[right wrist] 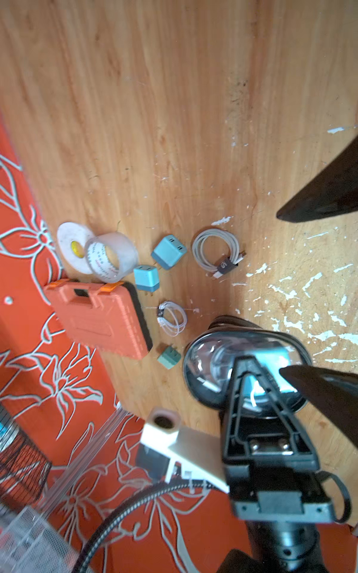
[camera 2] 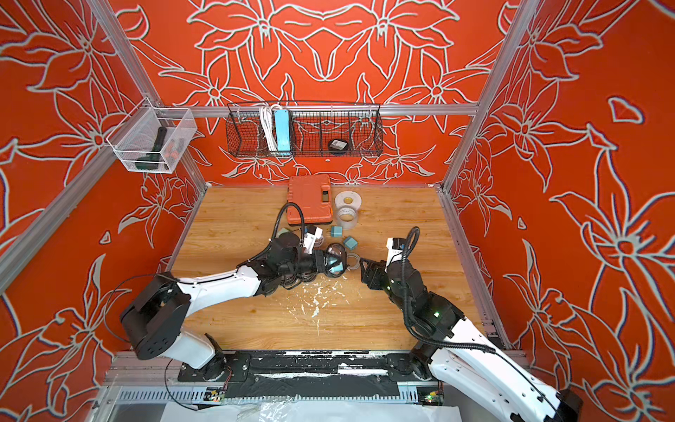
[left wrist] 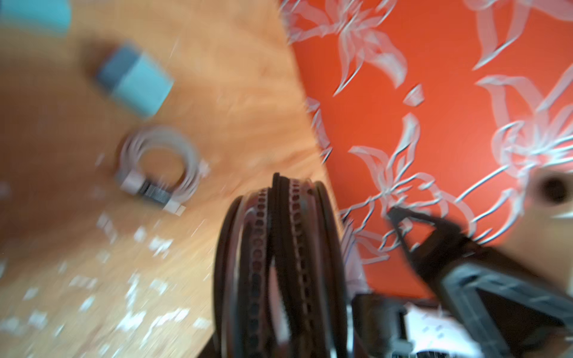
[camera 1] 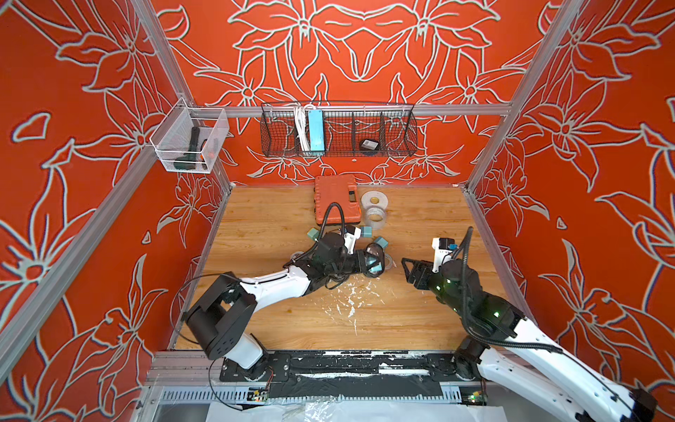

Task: Pack away charging kits
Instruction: Pick up the storage bag at the center of the board, then zip the zipper on the storage bag.

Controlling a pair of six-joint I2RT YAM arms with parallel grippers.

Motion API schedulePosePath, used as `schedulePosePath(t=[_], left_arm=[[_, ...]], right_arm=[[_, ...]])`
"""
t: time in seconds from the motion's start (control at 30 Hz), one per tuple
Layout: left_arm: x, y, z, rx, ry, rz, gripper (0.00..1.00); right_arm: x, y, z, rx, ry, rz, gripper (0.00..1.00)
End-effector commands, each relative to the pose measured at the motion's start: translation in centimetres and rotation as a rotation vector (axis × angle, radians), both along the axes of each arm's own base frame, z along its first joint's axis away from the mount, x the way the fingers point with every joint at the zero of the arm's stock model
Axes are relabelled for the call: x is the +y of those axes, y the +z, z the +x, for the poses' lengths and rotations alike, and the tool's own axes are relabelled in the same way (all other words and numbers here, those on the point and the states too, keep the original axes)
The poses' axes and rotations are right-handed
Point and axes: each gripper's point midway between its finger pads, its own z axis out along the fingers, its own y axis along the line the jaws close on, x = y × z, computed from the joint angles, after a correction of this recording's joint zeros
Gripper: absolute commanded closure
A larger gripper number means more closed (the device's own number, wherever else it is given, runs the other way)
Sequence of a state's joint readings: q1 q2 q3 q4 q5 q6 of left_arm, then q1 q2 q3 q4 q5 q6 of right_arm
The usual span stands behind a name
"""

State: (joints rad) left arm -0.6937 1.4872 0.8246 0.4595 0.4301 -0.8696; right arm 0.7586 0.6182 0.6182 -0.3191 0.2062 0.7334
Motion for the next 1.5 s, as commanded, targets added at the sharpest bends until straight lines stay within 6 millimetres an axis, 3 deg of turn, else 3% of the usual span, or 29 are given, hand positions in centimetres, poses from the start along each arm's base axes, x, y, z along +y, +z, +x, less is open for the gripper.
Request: schedulePosePath(t=[0.0,0.03,0.17,0.3,0.4,0.5,0.63,0.73,0.87,1.03,1.23,1.47], left_arm=[[1.4,9.6,1.6,-0.202,0.127,-0.172,1.0],[2.1,11.7,1.6,-0.247,0.155,-0.192,1.0],[4.5,18.5,0.0,-0.411,0.204,-0.275,1.0],[6.4,25.6,-4.1,-0.674,0.156,-0.356,1.0],[7.5,28.6,-6.9,-0.851,0.151,-0.325,1.0],[9.0,30.0,-9.4,-0.956,0.164,-0.32,1.0],[10.1,31.0,-11.5,-1.058,0.174,-0.344,1.0],[9.3,30.7,-11.9,-1.076,0.135,-0.322,1.0],[7.9,29.5,-11.6,-1.084,0.15,-0.243,1.0],[7.7,27.5,-9.5,-0.968,0.241,-0.173,1.0],[8.4,24.4,-7.1,-0.803,0.346,-0.114,1.0],[8.1,24.8,-6.7,-0.714,0.346,-0.122,1.0]], right_arm=[[2.1,3.9,-1.2,-0.206,0.171,0.066,0.25],[2.6,5.1,-1.7,-0.26,0.216,0.093,0.23],[3.5,8.4,-2.8,-0.373,0.294,0.101,0.35],[6.1,10.7,-3.9,-0.494,0.414,0.115,0.4],[7.8,12.8,-5.7,-0.611,0.498,0.131,0.42],[9.5,14.6,-8.0,-0.726,0.577,0.131,0.43],[12.7,15.4,-9.9,-0.829,0.624,0.036,0.46],[14.6,15.8,-11.2,-0.9,0.637,-0.004,0.48],[15.5,16.6,-12.4,-0.972,0.621,-0.004,0.5],[15.2,16.9,-11.0,-0.98,0.492,-0.002,0.64],[15.7,17.7,-10.5,-0.994,0.45,0.021,0.7],[17.6,17.8,-9.1,-0.991,0.394,-0.053,0.73]])
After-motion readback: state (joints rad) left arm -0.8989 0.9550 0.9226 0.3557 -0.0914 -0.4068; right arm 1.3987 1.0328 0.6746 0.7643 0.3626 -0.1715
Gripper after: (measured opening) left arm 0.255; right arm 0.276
